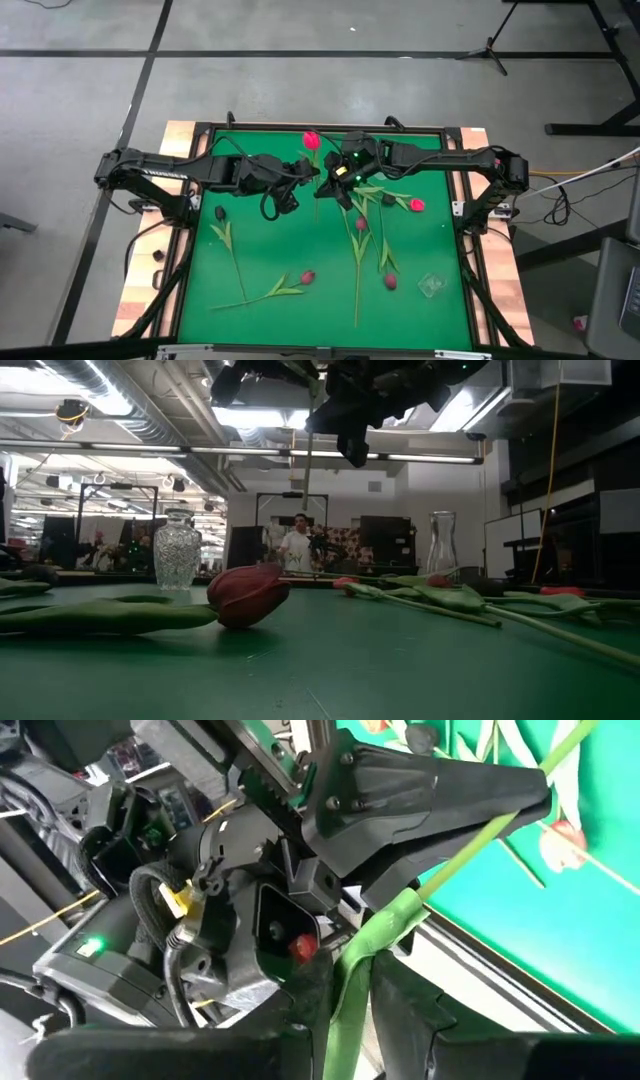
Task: Sort flowers into vase by color
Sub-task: Put the left pink flower into the top right transparent vase
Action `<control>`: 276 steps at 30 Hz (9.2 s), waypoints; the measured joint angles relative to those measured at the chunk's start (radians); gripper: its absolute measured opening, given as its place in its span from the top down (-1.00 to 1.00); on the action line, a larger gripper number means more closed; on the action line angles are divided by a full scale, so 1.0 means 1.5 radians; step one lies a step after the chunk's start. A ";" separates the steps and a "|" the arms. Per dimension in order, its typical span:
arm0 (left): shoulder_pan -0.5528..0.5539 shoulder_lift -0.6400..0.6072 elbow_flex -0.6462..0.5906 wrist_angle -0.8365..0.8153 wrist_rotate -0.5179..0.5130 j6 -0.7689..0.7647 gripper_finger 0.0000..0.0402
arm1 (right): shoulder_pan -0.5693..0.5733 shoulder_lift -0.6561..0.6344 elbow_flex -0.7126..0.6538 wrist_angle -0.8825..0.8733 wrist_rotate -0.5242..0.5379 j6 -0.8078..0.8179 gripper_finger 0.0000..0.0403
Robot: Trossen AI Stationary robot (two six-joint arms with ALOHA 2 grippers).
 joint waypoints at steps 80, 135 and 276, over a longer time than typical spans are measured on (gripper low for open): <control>0.097 -0.081 -0.001 -0.088 0.087 -0.820 0.10 | -0.360 -0.241 0.001 -0.173 0.132 -0.174 0.95; 0.288 -0.463 -0.262 0.040 0.296 -1.010 0.32 | -0.362 -0.493 -0.320 -0.165 0.206 -0.139 0.95; 0.005 -0.506 -0.262 0.004 0.257 -1.239 0.32 | 0.149 -0.140 -0.282 -0.075 0.608 0.295 0.13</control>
